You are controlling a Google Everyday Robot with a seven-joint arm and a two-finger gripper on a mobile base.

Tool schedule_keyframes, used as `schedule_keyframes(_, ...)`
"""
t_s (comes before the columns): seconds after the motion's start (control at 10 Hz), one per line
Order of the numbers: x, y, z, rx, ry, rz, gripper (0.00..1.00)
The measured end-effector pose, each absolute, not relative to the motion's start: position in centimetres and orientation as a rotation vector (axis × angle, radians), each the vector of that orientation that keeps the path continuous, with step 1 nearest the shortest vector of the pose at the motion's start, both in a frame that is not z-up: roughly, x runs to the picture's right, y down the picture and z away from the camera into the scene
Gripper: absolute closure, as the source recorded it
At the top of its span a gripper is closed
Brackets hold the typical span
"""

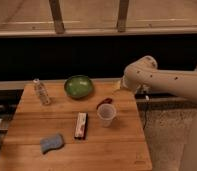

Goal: Push the eraser across the table

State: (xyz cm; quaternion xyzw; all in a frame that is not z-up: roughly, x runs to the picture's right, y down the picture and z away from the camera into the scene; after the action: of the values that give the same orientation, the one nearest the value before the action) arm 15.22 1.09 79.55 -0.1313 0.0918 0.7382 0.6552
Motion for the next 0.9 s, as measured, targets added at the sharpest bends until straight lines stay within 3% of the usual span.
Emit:
schedule_keyframes(0.4,15.1,1.1,79.4,-0.3,0.203,1.664,0.94)
schedule_keyframes(0.5,14.7,1.1,79.1,-0.304,0.192,1.644,0.99)
schedule_keyframes(0.9,7.8,1.3,79.0,-0.363,0.155,1.511,1.0)
